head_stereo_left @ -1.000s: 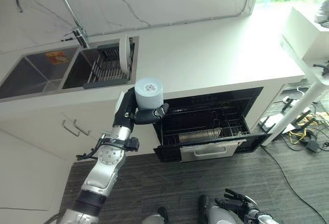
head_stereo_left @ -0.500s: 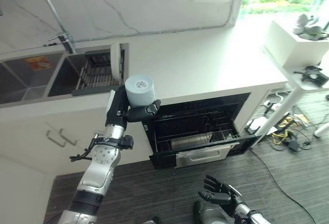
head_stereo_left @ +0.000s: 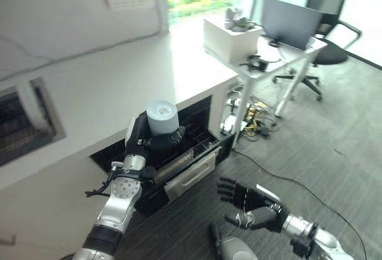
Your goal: Place the dishes in the dishwasher.
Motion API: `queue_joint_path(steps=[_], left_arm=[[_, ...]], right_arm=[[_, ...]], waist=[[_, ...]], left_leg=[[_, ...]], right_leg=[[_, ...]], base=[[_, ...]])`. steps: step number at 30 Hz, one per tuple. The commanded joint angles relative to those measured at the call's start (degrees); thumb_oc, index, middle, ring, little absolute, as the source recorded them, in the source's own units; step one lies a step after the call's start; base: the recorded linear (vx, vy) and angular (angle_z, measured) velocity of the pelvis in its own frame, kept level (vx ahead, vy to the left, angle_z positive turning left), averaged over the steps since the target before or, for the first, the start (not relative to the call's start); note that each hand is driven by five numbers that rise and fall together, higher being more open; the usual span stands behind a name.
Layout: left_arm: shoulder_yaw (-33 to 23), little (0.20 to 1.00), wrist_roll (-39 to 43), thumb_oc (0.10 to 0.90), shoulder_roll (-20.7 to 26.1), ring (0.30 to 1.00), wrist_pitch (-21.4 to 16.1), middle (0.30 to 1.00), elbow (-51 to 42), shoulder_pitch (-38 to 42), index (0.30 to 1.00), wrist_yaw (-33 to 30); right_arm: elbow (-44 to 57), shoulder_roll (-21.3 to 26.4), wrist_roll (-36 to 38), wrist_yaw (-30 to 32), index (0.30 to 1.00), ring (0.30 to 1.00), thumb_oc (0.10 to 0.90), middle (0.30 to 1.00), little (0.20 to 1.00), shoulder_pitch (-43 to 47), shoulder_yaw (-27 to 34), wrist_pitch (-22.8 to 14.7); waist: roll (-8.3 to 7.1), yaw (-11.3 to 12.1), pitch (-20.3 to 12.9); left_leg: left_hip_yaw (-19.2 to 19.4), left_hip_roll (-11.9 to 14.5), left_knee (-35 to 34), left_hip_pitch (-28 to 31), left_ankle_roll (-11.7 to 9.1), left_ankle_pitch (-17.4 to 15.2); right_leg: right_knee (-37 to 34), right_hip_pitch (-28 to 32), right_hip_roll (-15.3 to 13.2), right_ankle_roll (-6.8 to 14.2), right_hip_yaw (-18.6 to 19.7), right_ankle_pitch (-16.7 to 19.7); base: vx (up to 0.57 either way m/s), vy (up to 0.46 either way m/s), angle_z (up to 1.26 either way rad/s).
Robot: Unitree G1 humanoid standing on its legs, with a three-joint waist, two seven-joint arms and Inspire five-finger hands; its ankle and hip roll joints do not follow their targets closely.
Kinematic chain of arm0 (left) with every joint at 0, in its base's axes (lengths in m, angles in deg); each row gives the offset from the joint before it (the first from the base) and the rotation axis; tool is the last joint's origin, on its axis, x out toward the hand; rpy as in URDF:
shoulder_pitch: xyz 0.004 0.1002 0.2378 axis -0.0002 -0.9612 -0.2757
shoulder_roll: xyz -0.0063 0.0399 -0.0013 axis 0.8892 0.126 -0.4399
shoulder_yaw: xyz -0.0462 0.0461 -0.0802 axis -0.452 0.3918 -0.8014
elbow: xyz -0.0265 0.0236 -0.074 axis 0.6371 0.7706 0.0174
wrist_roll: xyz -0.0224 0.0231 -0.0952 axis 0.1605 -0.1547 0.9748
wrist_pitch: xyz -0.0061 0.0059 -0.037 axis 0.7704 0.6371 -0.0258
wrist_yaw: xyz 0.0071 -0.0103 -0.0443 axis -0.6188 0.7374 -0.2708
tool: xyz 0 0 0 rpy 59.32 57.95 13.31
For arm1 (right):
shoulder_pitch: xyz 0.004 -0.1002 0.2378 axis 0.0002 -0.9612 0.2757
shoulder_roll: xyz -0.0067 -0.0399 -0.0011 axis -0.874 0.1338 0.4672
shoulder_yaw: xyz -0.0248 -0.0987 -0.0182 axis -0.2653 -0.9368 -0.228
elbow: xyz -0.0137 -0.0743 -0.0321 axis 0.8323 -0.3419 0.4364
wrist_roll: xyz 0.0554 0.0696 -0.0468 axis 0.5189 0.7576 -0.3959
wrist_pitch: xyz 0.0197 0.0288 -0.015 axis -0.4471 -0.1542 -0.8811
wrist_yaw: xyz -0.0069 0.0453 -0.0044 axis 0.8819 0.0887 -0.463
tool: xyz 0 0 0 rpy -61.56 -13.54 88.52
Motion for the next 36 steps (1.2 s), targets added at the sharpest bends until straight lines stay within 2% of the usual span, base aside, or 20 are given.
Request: queue_joint_path(steps=[1, 7, 11, 13, 16, 19, 23, 31, 36], left_arm=[[-3.3, 0.3, -4.84, 0.4, 0.08, 0.3, -8.45, 0.3, -5.26, 3.45, 0.3, -9.17], [-2.05, 0.3, -11.18, 0.4, -1.77, 0.3, -5.92, 0.3, -7.32, 2.29, 0.3, -19.16], [-0.55, 0.3, -17.07, 0.4, -2.61, 0.3, -4.7, 0.3, -8.49, 2.47, 0.3, -25.98], [0.02, 0.3, -20.28, 0.4, -2.59, 0.3, -4.05, 0.3, -9.38, 2.54, 0.3, -29.6], [0.92, 0.3, -24.9, 0.4, -2.26, 0.3, -5.17, 0.3, -10.5, 2.83, 0.3, -32.61], [2.0, 0.3, -28.52, 0.4, -2.23, 0.3, -5.96, 0.3, -12.96, 2.66, 0.3, -33.93], [3.57, 0.3, -31.97, 0.4, -2.04, 0.3, -7.69, 0.3, -15.4, 2.55, 0.3, -36.62], [7.45, 0.3, -34.25, 0.4, -1.15, 0.3, -9.74, 0.3, -16.96, 2.52, 0.3, -32.95], [11.5, 0.3, -33.28, 0.4, -0.32, 0.3, -10.62, 0.3, -17.79, 1.99, 0.3, -27.79]], right_arm=[[4.59, 1.07, 5.93, 4.32, 0.9, 0.9, 0.8, 0.9, 0.9, 4.56, 4.26, -9.03], [10.74, -1.03, 8.08, 7.63, 0.9, 0.9, 0.8, 0.9, 0.9, 6.12, 3.9, -15.09], [13.24, -1.6, 3.79, 13.57, 0.9, 0.9, 0.8, 0.9, 0.9, 8.49, 2.86, -19.59], [13.77, -1.68, 2.26, 15.47, 0.9, 0.9, 0.8, 0.9, 0.9, 9.6, 1.95, -19.66], [14.36, -1.55, -1.27, 20.17, 0.9, 0.9, 0.8, 0.9, 0.9, 11.41, 0.19, -19.92], [14.06, -1.1, -2.79, 23.78, 0.9, 0.9, 0.8, 0.9, 0.9, 13.14, -1.82, -22.28], [14.67, -0.83, -3.08, 27.18, 0.9, 0.9, 0.8, 0.9, 0.9, 15.55, -4.82, -23.49], [14.7, 0.22, -9.05, 34.73, 0.9, 0.9, 0.8, 0.9, 0.9, 19.91, -10.01, -22.36], [14.47, 1.43, -12.12, 38.54, 0.9, 0.9, 0.8, 0.9, 0.9, 22.58, -12.88, -22.82]], waist=[[2.3, 2.34, -1.06], [2.49, 2.36, -1.09], [2.44, 3.25, -0.93], [2.33, 3.76, -0.91], [2.08, 4.84, -0.85], [1.88, 6.11, -0.84], [1.69, 8.04, -0.86], [1.44, 11.48, -1.0], [1.37, 13.38, -1.39]], left_leg=[[-6.51, 1.52, 3.54, 0.13, -0.49, -5.6], [-5.71, 1.42, 3.54, 0.68, 0.06, -6.21], [-6.3, 1.47, 3.54, 0.68, -0.09, -6.3], [-6.58, 1.53, 3.54, 0.62, -0.19, -6.3], [-7.33, 1.55, 3.54, 0.31, -0.39, -6.33], [-8.39, 1.59, 3.54, -0.25, -0.61, -6.27], [-10.38, 1.22, 3.54, -1.17, -0.78, -6.18], [-14.57, 0.38, 3.54, -3.77, -0.93, -5.81], [-17.32, 0.61, 3.54, -5.1, -1.36, -5.53]], right_leg=[[11.94, 0.1, -5.01, 6.53, 0.82, -10.45], [11.94, -0.01, -5.09, 6.34, 0.82, -10.44], [11.94, 0.5, -5.41, 6.25, -0.16, -10.6], [11.94, 0.78, -5.63, 6.23, -0.69, -10.76], [11.94, 1.11, -6.02, 6.26, -1.62, -10.86], [11.94, 1.36, -6.39, 6.33, -2.56, -10.98], [11.94, 1.97, -6.77, 6.28, -3.84, -11.34], [11.94, 2.91, -7.04, 6.06, -5.67, -11.76], [11.94, 4.68, -6.83, 5.54, -7.64, -13.15]], base=[[0.0, 0.056, -0.49], [0.0, 0.018, -0.1], [0.0, -0.003, 0.03], [0.0, -0.011, 0.15], [0.01, -0.023, 0.18], [0.01, -0.03, 0.27], [0.0, -0.023, 0.34], [0.01, -0.017, 0.37], [0.06, -0.007, 0.53]])
